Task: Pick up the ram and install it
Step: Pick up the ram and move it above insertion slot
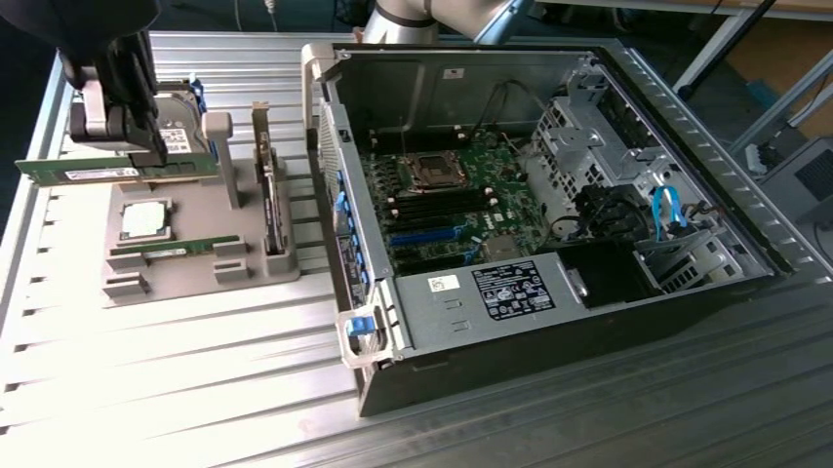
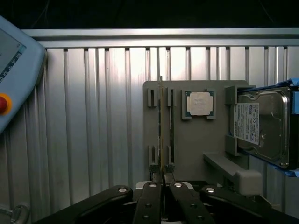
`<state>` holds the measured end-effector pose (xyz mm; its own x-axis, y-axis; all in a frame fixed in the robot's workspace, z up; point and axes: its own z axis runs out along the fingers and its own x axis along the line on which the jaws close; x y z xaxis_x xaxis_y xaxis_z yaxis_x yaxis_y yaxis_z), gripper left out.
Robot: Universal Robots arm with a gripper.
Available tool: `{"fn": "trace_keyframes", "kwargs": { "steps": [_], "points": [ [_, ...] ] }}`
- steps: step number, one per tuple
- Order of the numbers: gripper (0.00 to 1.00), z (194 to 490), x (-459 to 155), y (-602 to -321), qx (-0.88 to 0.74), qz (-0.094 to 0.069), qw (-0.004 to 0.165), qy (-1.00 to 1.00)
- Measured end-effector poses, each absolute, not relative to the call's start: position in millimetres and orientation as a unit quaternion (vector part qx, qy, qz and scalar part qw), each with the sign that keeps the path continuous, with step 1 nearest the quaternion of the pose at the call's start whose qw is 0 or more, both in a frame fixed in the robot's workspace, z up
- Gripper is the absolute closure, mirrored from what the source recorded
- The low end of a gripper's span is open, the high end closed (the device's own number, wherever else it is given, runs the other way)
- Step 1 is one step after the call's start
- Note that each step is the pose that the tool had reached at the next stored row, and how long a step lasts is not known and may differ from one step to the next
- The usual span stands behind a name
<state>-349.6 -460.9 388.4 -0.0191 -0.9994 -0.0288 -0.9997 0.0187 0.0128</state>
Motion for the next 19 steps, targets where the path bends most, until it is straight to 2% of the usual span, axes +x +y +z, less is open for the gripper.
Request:
{"fn": "trace_keyframes", "kwargs": {
  "steps": [19],
  "points": [
    [0.87,391,-316,-461,-0.700,0.015,0.006,0.714]
  ]
}}
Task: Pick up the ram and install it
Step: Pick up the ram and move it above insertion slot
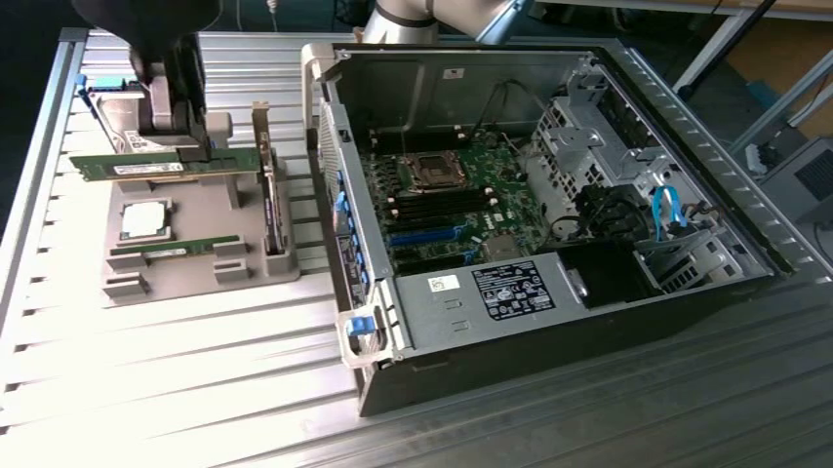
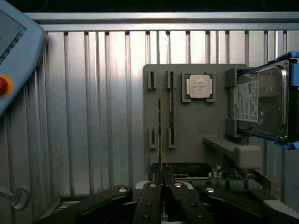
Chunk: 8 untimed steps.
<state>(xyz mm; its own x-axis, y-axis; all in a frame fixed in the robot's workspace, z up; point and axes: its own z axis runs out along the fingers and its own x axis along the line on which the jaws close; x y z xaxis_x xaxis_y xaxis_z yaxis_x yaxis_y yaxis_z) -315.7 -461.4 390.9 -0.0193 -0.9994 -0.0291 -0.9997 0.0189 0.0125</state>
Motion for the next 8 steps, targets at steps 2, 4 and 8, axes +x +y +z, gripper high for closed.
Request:
{"fn": "trace_keyframes", "kwargs": {
  "steps": [2,4,8],
  "points": [
    [0.87,391,-313,-461,-0.700,0.015,0.006,0.714],
    [0.87,391,-309,-461,-0.700,0.015,0.006,0.714],
    [0.87,392,-300,-462,-0.700,0.015,0.006,0.714]
  ]
}}
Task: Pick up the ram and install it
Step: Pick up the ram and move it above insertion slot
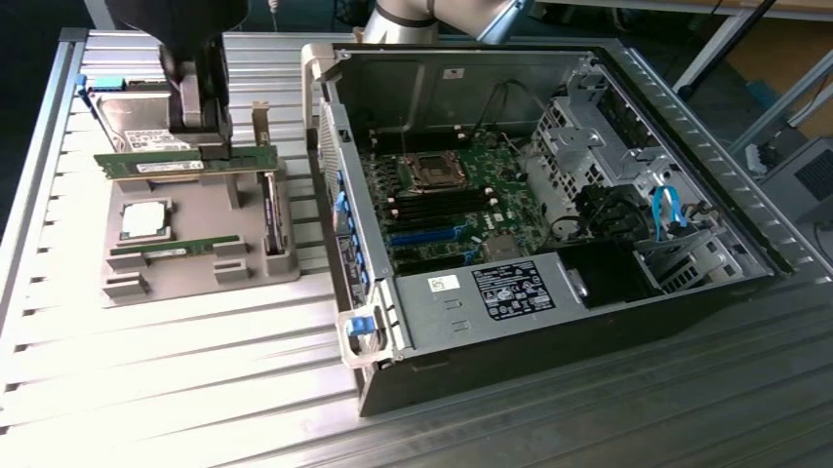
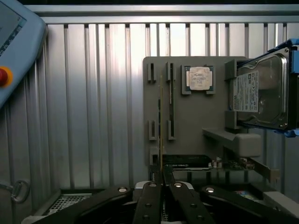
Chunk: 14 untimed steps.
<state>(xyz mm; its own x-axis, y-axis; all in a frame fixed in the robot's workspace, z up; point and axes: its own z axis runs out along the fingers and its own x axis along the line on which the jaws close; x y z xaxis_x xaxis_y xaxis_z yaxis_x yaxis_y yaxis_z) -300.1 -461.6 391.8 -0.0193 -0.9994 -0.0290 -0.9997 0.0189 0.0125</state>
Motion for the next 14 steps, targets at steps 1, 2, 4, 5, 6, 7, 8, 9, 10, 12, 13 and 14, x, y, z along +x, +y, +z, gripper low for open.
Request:
{"fn": "trace_keyframes", "kwargs": {
  "steps": [1,2,4,5,6,7,8,9,10,12,13,14],
  "points": [
    [0.87,392,-297,-462,-0.700,0.015,0.006,0.714],
    [0.87,392,-293,-462,-0.700,0.015,0.006,0.714],
    [0.87,392,-287,-462,-0.700,0.015,0.006,0.714],
    [0.87,392,-285,-462,-0.700,0.015,0.006,0.714],
    [0.87,393,-284,-462,-0.700,0.015,0.006,0.714],
    [0.87,393,-282,-462,-0.700,0.015,0.006,0.714],
    [0.87,393,-280,-462,-0.700,0.015,0.006,0.714],
    [0.87,393,-278,-462,-0.700,0.015,0.006,0.714],
    [0.87,393,-275,-462,-0.700,0.015,0.006,0.714],
    [0.87,393,-269,-462,-0.700,0.015,0.006,0.714],
    [0.87,393,-267,-462,-0.700,0.015,0.006,0.714],
    [0.87,393,-264,-462,-0.700,0.015,0.006,0.714]
  ]
}}
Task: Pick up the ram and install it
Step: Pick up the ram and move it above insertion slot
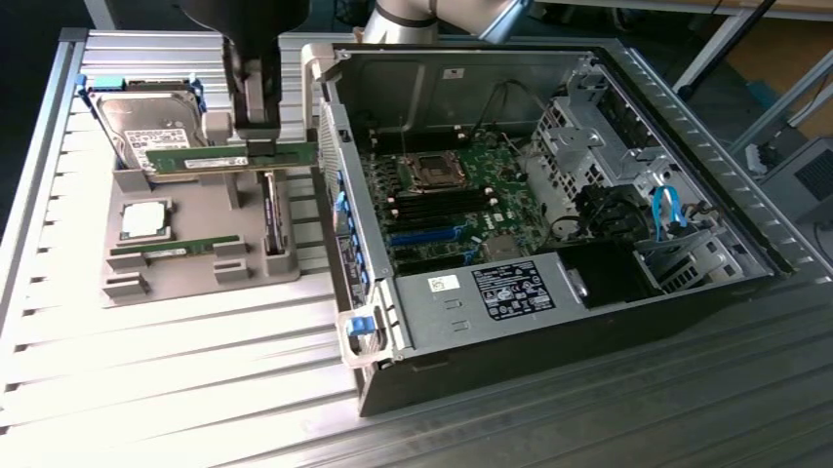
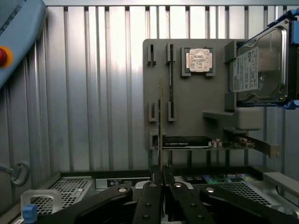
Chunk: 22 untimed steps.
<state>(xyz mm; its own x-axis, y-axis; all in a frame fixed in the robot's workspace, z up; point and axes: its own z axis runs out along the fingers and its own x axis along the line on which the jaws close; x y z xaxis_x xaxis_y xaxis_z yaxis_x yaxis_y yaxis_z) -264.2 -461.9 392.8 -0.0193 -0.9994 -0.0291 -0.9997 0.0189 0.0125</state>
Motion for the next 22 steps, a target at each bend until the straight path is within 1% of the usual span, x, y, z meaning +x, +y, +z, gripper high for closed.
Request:
{"fn": "trace_keyframes", "kwargs": {
  "steps": [13,22],
  "points": [
    [0.87,393,-234,-462,-0.700,0.015,0.006,0.714],
    [0.87,393,-202,-462,-0.700,0.015,0.006,0.714]
  ]
}}
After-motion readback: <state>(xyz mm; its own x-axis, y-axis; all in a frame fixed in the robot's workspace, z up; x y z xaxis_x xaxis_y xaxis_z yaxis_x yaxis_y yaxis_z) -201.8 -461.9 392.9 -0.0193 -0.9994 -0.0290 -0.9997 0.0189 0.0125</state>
